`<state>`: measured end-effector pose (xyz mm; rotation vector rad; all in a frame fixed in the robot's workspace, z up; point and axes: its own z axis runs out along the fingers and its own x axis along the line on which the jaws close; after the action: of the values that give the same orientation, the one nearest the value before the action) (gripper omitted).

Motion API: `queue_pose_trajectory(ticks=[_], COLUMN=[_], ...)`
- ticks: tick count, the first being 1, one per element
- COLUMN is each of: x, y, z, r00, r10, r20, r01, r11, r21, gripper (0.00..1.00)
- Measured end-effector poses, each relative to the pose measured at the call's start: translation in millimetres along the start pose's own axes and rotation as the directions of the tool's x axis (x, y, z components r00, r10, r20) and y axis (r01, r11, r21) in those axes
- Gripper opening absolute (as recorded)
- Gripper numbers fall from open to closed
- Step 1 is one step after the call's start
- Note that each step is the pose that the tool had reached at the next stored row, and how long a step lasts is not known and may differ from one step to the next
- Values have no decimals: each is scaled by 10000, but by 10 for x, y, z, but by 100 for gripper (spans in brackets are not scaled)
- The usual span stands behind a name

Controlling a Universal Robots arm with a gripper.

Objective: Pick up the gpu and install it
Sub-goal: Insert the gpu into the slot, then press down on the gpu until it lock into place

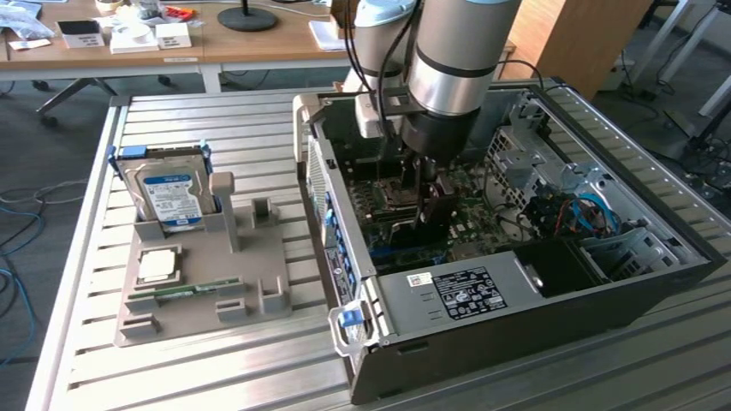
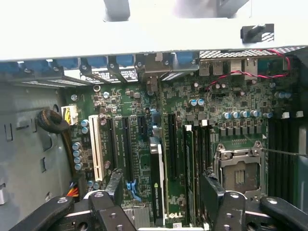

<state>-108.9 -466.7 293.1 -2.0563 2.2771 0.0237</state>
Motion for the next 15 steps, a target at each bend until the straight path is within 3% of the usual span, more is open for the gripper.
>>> queue_pose_trajectory(ticks=[15], x=[-2], y=[-1], z=[-26], r00=[10000], r10=[0], r20=[-3], r01=[0], r11=[10000], r21=[-2], gripper=[75])
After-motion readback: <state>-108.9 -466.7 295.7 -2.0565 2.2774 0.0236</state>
